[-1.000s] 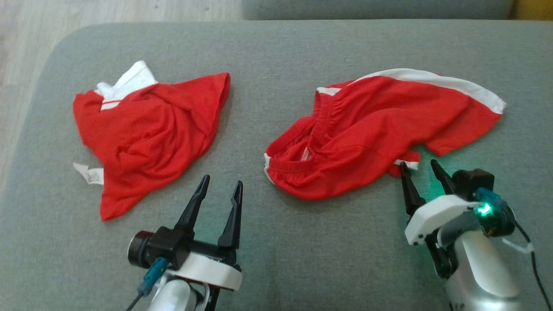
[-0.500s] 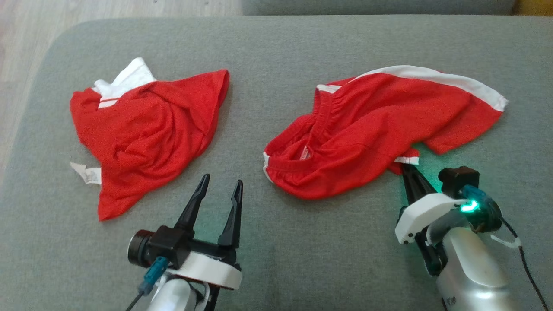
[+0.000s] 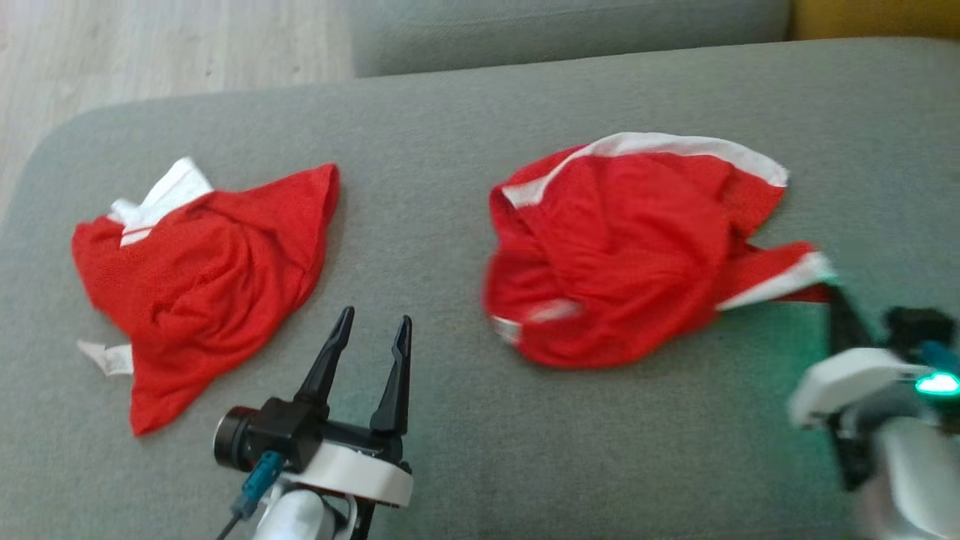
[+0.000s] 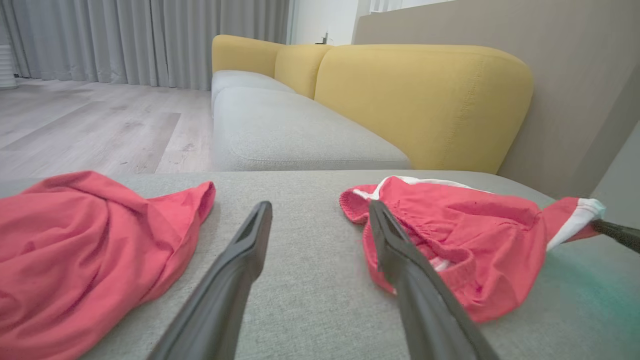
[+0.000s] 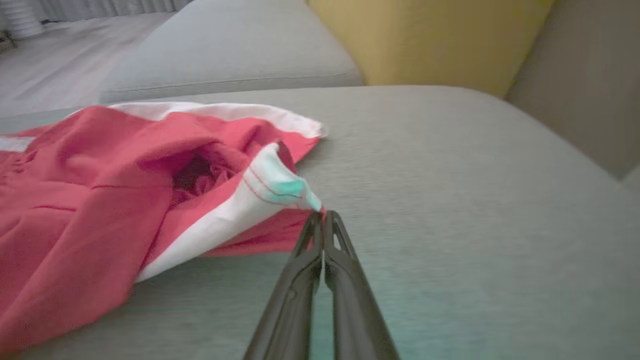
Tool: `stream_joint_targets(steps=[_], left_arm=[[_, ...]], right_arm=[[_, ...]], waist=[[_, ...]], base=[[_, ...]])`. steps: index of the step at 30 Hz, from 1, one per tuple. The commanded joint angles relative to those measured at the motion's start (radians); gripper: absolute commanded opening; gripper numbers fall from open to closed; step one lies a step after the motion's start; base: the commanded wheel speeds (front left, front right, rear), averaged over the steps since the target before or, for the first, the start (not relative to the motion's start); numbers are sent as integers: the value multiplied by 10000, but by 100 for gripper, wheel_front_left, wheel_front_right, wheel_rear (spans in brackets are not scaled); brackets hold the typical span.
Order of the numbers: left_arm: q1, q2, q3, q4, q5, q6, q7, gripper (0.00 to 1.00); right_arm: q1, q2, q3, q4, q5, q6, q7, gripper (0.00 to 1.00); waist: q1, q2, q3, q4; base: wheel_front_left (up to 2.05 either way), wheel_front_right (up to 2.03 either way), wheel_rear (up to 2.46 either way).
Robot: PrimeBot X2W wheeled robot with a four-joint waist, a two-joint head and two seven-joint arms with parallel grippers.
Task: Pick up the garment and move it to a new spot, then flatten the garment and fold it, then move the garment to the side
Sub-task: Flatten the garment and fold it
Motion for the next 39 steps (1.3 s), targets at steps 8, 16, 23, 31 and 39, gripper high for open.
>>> stream_joint_targets(steps=[8, 16, 23, 31, 39], left_arm=[[-103, -20, 148, -411, -225, 130, -124, 100], [-118, -20, 64, -420, -283, 150, -124, 100], [-125, -20, 38, -372, -232, 107, -124, 100], [-172, -20, -62, -284, -163, 51, -124, 100], [-283, -20, -189, -221, -146, 16, -124, 100]], right_arm=[[533, -216, -1916, -2492, -1359, 67, 1835, 0], [721, 117, -2143, -4052, -2159, 67, 1802, 100], [897, 130, 463, -4499, -469, 67, 468, 100], [1175, 132, 2471, -4070, 791, 67, -315, 100], [315, 132, 2939, -2740, -224, 67, 232, 100]], waist=[[1, 0, -199, -171], [1, 0, -204, 34], [1, 0, -176, 270], [1, 0, -109, 661], [1, 0, 237, 1287]], base=[[0, 0, 0], [0, 0, 0], [0, 0, 0], [0, 0, 0], [0, 0, 0]])
